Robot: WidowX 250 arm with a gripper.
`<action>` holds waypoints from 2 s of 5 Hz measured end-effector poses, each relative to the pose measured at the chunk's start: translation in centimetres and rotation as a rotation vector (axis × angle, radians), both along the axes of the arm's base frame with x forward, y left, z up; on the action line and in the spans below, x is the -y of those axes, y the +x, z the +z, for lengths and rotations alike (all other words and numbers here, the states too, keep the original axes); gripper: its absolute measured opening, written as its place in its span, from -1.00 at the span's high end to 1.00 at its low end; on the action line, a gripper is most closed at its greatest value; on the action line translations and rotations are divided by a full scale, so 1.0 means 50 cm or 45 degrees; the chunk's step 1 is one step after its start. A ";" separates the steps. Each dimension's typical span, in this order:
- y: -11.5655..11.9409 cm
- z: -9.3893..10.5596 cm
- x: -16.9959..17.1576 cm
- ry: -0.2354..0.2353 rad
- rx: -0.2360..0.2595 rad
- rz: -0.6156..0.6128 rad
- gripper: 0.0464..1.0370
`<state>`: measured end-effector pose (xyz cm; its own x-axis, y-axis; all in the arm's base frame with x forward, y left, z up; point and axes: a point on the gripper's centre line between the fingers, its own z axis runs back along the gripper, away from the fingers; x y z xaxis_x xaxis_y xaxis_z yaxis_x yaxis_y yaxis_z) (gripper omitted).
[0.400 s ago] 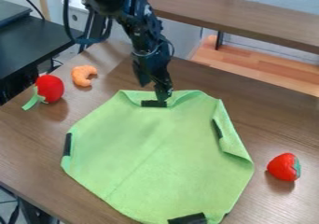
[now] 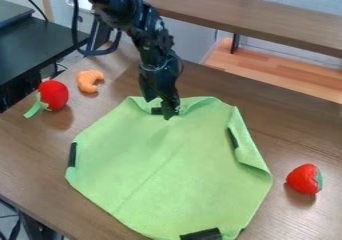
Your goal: Fold the cloth from top left to bottom right
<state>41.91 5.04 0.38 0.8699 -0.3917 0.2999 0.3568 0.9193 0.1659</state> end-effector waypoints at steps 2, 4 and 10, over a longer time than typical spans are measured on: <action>-0.006 -0.023 0.000 0.104 -0.051 -0.046 -0.93; 0.008 -0.018 0.002 0.142 -0.041 -0.047 -0.93; 0.053 -0.048 0.015 0.061 -0.217 -0.061 0.73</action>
